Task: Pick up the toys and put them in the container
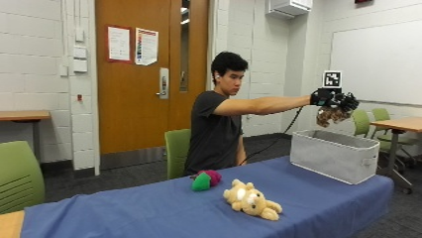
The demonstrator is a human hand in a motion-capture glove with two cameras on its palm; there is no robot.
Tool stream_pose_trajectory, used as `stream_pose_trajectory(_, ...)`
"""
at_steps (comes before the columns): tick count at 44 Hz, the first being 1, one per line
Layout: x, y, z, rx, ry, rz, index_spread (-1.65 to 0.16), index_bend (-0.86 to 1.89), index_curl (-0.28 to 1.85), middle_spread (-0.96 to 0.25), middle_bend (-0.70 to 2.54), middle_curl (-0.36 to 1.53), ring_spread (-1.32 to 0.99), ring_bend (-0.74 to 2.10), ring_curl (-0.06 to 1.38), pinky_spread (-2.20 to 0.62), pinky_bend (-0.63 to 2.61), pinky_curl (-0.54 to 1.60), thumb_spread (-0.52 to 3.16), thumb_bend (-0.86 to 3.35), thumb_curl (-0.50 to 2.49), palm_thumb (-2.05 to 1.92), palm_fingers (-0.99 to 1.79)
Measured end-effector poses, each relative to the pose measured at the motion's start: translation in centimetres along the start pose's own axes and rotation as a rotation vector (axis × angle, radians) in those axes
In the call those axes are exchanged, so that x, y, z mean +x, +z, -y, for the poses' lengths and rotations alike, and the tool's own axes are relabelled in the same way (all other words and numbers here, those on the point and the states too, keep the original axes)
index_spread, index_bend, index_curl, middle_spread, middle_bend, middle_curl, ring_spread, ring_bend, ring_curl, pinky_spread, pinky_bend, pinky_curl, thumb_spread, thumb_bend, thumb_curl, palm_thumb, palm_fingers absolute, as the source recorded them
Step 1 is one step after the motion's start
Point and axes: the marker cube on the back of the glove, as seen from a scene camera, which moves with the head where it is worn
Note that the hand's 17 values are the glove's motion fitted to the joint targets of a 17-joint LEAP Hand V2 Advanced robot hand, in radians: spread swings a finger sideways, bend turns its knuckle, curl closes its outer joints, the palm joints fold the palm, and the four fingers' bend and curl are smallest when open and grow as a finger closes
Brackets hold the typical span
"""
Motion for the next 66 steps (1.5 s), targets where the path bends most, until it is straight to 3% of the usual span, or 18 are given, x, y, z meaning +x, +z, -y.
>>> stream_pose_trajectory(2,0.1,0.4,-0.1,-0.030,0.011,0.013,-0.24,0.60,0.75,-0.35,0.89,0.64,-0.43,1.07,0.56,-0.48,0.91,0.43,0.44,0.16,0.93,0.43,0.99)
stream_pose_trajectory(3,0.1,0.5,-0.2,-0.035,0.021,0.019,-0.25,0.20,0.64,-0.32,0.66,0.57,-0.41,1.06,0.55,-0.46,1.10,0.49,0.67,0.04,0.85,0.20,0.35)
stream_pose_trajectory(4,0.2,0.6,-0.3,-0.039,0.030,0.020,-0.23,0.18,0.74,-0.27,0.58,0.58,-0.37,1.04,0.60,-0.41,1.16,0.55,0.72,-0.02,0.80,0.13,-0.03)
stream_pose_trajectory(5,0.3,0.6,-0.5,-0.041,0.033,0.018,-0.22,0.14,0.75,-0.22,0.51,0.57,-0.32,0.98,0.62,-0.37,1.22,0.59,0.74,-0.07,0.76,0.06,-0.31)
stream_pose_trajectory(6,0.4,0.5,-0.7,-0.044,0.028,0.016,-0.22,0.07,0.70,-0.19,0.47,0.54,-0.30,0.93,0.60,-0.34,1.23,0.57,0.77,-0.09,0.74,0.01,-0.34)
stream_pose_trajectory(10,1.6,0.0,-1.9,-0.048,0.004,-0.013,-0.24,-0.01,0.47,-0.12,0.37,0.47,-0.24,0.72,0.47,-0.25,1.19,0.49,0.84,-0.11,0.64,-0.10,-0.28)
stream_pose_trajectory(15,3.5,-1.0,-3.9,-0.029,0.039,-0.020,-0.24,0.06,0.40,-0.11,0.32,0.44,-0.21,0.57,0.38,-0.18,1.11,0.44,0.89,-0.13,0.54,-0.16,-0.25)
stream_pose_trajectory(21,-1.4,-3.1,-8.1,-0.015,0.019,0.114,-0.24,0.08,0.35,-0.10,0.30,0.43,-0.21,0.53,0.35,-0.14,1.03,0.40,0.89,-0.15,0.44,-0.19,-0.16)
stream_pose_trajectory(25,4.2,-2.9,-11.5,-0.018,0.093,-0.139,-0.25,0.10,0.33,-0.09,0.29,0.43,-0.22,0.51,0.34,-0.12,0.98,0.38,0.90,-0.14,0.39,-0.20,-0.13)
stream_pose_trajectory(32,12.3,-3.6,-17.3,0.006,0.102,-0.232,-0.26,0.12,0.31,-0.09,0.28,0.42,-0.22,0.48,0.33,-0.10,0.93,0.36,0.92,-0.14,0.31,-0.19,-0.09)
stream_pose_trajectory(50,27.8,-3.6,-31.0,0.038,0.331,-0.139,-0.28,0.16,0.30,-0.10,0.24,0.41,-0.24,0.42,0.32,-0.08,0.85,0.33,0.86,-0.14,0.20,-0.19,-0.04)
stream_pose_trajectory(66,36.5,5.7,-40.9,-0.045,0.413,-0.127,-0.31,0.20,0.35,-0.13,0.22,0.41,-0.28,0.37,0.31,-0.08,0.77,0.32,0.79,-0.14,0.16,-0.20,0.04)
